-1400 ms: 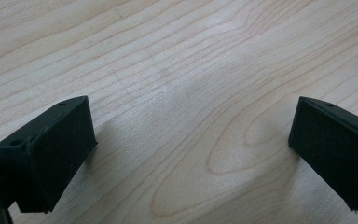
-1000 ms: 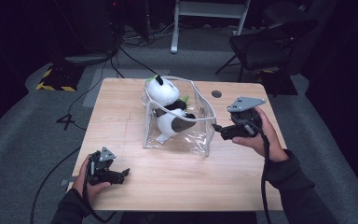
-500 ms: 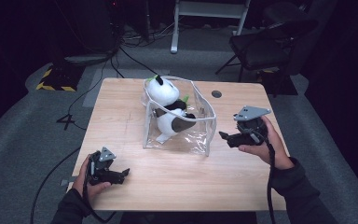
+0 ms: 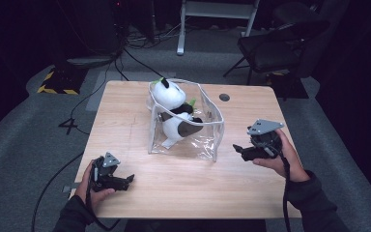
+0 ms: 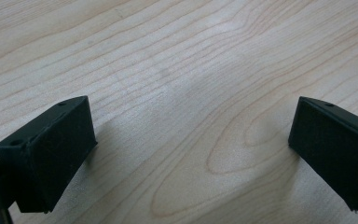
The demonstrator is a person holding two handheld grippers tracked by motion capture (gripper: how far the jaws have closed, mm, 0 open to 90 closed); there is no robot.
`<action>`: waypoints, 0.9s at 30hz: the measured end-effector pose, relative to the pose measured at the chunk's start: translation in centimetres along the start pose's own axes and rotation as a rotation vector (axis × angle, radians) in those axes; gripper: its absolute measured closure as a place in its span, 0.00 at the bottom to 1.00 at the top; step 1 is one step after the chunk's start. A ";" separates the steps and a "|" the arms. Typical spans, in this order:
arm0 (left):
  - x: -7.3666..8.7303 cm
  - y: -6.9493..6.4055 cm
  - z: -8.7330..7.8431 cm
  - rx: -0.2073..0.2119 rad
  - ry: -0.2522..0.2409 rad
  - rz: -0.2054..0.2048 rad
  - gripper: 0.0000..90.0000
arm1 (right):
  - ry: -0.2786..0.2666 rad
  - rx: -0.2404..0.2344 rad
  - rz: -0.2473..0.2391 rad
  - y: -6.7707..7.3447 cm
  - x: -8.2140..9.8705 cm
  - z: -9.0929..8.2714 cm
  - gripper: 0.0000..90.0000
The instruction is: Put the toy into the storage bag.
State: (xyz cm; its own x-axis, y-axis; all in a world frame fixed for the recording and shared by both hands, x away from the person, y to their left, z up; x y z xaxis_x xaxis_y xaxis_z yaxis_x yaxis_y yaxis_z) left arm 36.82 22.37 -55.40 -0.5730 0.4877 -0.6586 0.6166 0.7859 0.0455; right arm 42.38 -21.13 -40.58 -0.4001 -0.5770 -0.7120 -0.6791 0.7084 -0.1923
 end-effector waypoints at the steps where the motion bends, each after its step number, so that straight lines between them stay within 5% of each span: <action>1: 0.0 0.0 0.0 0.000 0.000 0.000 0.01 | 0.006 0.000 0.001 0.0 0.3 0.1 0.21; 27: 0.0 0.0 0.0 0.000 0.000 0.000 0.01 | 0.052 -0.029 -0.006 0.7 5.9 1.9 0.22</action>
State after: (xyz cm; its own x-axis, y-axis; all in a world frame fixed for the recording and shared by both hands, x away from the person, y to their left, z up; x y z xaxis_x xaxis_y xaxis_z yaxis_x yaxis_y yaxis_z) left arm 36.82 22.37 -55.40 -0.5731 0.4881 -0.6583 0.6168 0.7858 0.0457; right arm 40.75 -23.28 -46.21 -0.4270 -0.6019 -0.6748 -0.6986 0.6934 -0.1764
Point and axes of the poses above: each handheld gripper's, and its own axes: z roughly forward along the jaws, x roughly out of its underside, y roughly to its left, the point moved 6 cm from there along z, roughly forward along the jaws, and after that the axes turned 6 degrees about z, right-handed, at the moved point
